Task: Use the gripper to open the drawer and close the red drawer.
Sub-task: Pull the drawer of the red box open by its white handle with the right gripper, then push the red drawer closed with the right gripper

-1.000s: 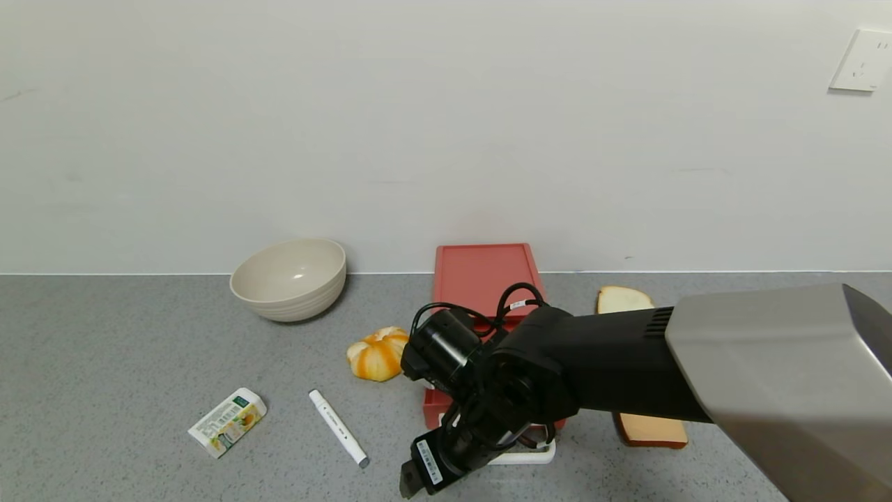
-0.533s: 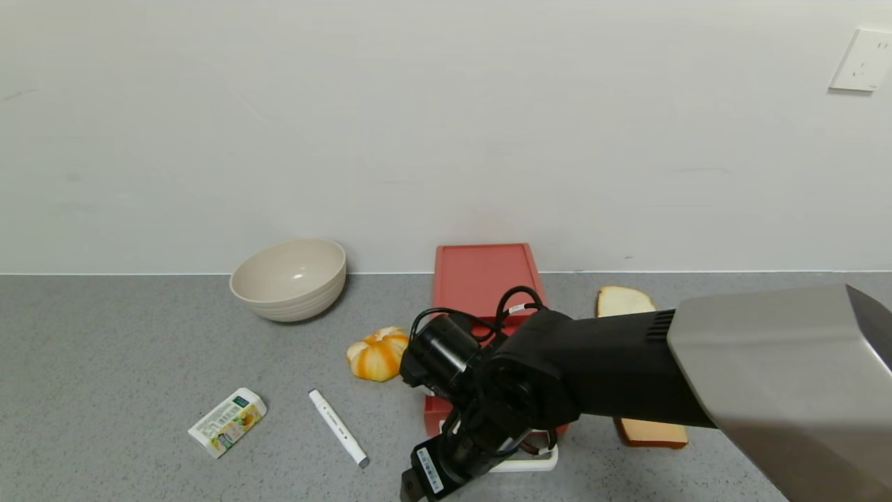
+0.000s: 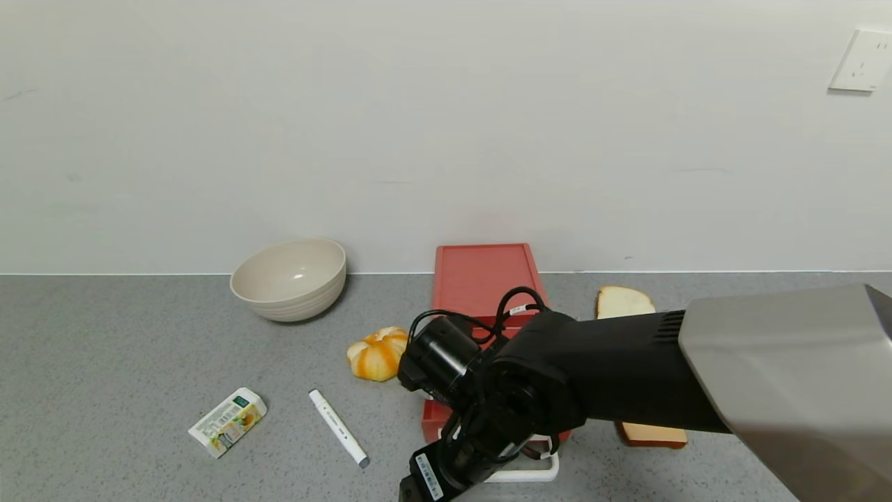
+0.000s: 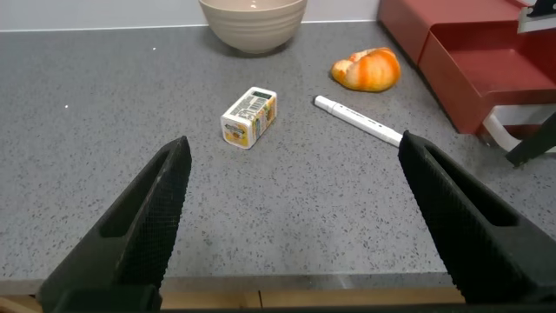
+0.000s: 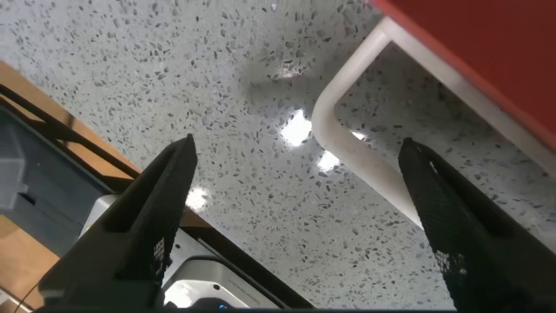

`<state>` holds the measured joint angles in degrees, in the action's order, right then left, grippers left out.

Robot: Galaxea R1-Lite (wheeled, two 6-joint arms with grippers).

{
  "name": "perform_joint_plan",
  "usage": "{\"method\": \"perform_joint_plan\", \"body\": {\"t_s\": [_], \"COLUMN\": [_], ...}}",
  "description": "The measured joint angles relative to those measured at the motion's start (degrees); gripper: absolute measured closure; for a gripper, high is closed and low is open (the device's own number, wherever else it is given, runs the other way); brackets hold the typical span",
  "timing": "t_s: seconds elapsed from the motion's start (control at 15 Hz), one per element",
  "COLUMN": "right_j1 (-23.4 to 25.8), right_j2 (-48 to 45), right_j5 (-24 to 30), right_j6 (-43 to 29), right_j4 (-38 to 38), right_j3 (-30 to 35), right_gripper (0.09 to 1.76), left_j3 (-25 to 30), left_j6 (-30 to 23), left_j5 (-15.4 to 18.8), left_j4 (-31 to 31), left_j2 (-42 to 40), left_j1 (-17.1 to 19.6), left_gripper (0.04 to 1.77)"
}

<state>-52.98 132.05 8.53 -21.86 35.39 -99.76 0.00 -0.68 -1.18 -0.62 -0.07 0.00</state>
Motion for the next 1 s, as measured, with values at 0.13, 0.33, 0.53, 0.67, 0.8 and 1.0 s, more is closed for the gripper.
{"method": "perform_joint_plan", "body": {"t_s": [0.13, 0.33, 0.53, 0.67, 0.8, 1.0], "right_j1": [0.0, 0.5, 0.9, 1.2, 2.9, 7.3], "right_j2": [-0.9, -3.8, -9.8, -15.0, -21.1, -29.6], "right_j5": [-0.4, -0.5, -0.5, -0.6, -0.8, -0.6], "right_j6": [0.3, 1.1, 4.6, 7.8, 12.4, 16.2], "right_j4": [0.0, 0.2, 3.3, 4.1, 3.7, -4.0], "right_j3": [0.0, 0.0, 0.5, 2.0, 5.5, 14.6], "right_gripper": [0.14, 0.14, 0.14, 0.14, 0.14, 0.14], "left_j3": [0.0, 0.0, 0.0, 0.0, 0.0, 0.0], "left_j6": [0.0, 0.0, 0.0, 0.0, 0.0, 0.0], "left_j5": [0.0, 0.0, 0.0, 0.0, 0.0, 0.0], "left_j4": [0.0, 0.0, 0.0, 0.0, 0.0, 0.0], "left_j2": [0.0, 0.0, 0.0, 0.0, 0.0, 0.0], "left_j1": [0.0, 0.0, 0.0, 0.0, 0.0, 0.0], "left_gripper": [0.09, 0.09, 0.09, 0.09, 0.09, 0.09]}}
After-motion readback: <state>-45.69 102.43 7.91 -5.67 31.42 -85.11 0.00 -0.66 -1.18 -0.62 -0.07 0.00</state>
